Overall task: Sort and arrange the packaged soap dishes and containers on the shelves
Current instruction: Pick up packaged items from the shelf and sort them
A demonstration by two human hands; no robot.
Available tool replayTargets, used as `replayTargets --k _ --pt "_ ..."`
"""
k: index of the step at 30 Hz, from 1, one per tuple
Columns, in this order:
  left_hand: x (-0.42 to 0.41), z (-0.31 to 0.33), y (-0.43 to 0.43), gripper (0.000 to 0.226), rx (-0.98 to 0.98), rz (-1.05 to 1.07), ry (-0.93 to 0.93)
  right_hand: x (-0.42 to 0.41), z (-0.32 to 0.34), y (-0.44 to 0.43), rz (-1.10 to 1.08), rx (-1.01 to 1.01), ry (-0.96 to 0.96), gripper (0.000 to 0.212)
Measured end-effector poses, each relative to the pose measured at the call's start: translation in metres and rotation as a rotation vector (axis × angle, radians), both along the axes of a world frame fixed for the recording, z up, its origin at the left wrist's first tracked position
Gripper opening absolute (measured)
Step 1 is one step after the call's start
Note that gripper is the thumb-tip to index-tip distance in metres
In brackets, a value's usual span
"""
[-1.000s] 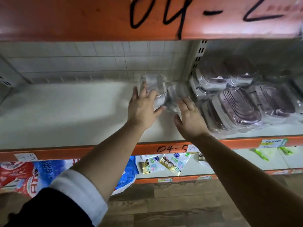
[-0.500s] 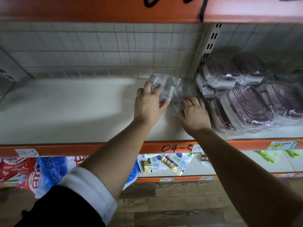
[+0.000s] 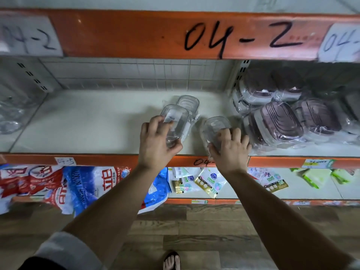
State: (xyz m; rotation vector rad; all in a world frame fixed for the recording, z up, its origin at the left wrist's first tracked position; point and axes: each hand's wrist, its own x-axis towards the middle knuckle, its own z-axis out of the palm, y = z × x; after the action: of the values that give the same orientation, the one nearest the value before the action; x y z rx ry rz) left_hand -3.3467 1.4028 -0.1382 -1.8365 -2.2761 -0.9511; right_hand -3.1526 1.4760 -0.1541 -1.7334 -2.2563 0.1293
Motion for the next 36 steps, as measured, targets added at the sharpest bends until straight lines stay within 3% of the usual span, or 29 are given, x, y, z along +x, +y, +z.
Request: replayTargets --k 9,22,28,36 --pt "0.014 0.072 -0.097 0.053 -0.044 -0.022 -0.001 0.034 0.077 -0.083 0.043 0.055 0.123 0.04" --pt "0.006 0.209 -0.203 0.054 0.198 -0.011 -0.08 0.067 0.21 -0.186 0.345 0.285 0.438 0.038" --pt "-0.034 0.267 -0.181 0.052 0.223 -0.018 -0.053 0.041 0.268 -0.152 0.417 0.405 0.342 0.042" --pt "-0.097 0.298 -0.108 0.056 0.065 -0.008 0.106 -0.018 0.314 -0.08 0.425 0.326 0.158 0.033"
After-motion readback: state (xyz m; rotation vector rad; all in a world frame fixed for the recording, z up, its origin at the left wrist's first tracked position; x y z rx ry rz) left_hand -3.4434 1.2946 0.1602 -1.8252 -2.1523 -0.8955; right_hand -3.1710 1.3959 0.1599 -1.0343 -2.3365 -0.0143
